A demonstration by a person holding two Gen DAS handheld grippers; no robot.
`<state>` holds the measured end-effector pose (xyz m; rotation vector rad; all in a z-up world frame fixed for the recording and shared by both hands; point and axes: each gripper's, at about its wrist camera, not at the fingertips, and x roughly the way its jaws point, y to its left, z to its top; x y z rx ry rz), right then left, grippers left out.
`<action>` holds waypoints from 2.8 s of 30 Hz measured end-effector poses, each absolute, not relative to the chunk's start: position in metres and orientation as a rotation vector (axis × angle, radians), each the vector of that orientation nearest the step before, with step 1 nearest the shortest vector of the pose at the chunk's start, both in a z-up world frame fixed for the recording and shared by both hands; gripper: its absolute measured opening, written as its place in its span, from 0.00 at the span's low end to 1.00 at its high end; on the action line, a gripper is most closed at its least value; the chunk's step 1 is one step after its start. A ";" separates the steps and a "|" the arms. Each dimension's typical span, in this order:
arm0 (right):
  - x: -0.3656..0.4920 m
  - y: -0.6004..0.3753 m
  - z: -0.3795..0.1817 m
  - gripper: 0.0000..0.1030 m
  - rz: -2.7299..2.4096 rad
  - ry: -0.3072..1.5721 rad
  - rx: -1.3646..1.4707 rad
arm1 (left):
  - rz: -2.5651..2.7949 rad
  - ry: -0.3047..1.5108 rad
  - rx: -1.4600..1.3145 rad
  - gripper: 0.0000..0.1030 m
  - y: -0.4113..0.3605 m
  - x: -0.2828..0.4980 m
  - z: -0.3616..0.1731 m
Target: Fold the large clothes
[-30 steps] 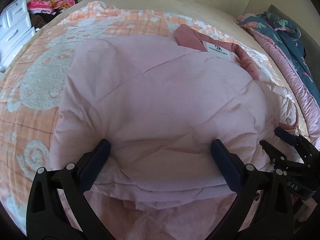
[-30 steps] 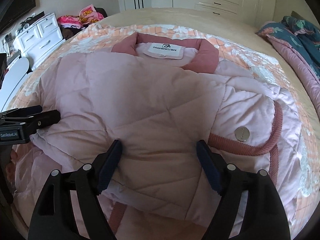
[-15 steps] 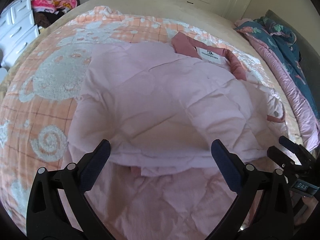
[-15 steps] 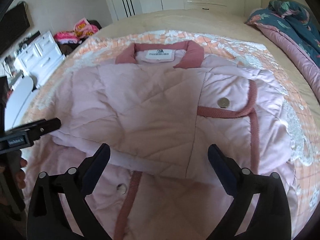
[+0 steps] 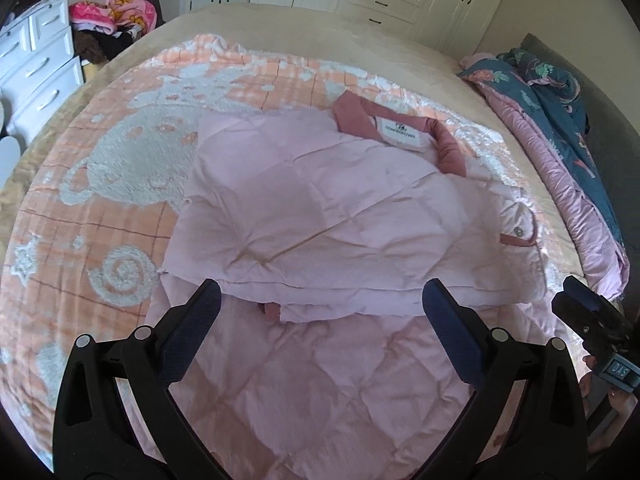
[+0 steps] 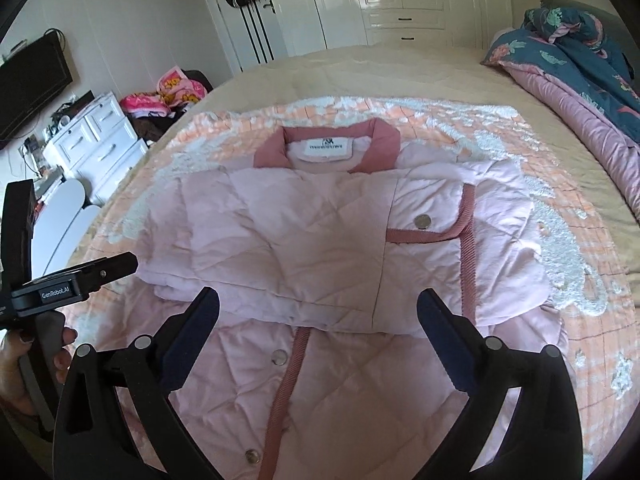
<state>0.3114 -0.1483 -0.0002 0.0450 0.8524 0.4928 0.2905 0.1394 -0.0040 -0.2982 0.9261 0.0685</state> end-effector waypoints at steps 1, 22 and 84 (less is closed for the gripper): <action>0.308 -0.150 0.004 0.96 0.494 0.846 0.050 | 0.068 0.921 -0.299 0.92 0.139 0.289 -0.001; 0.235 -0.198 0.077 0.96 0.499 0.701 0.102 | 0.050 0.791 -0.277 0.92 0.127 0.222 0.069; 0.137 -0.281 0.008 0.96 0.426 0.788 0.086 | 0.120 0.967 -0.299 0.92 0.160 0.040 -0.042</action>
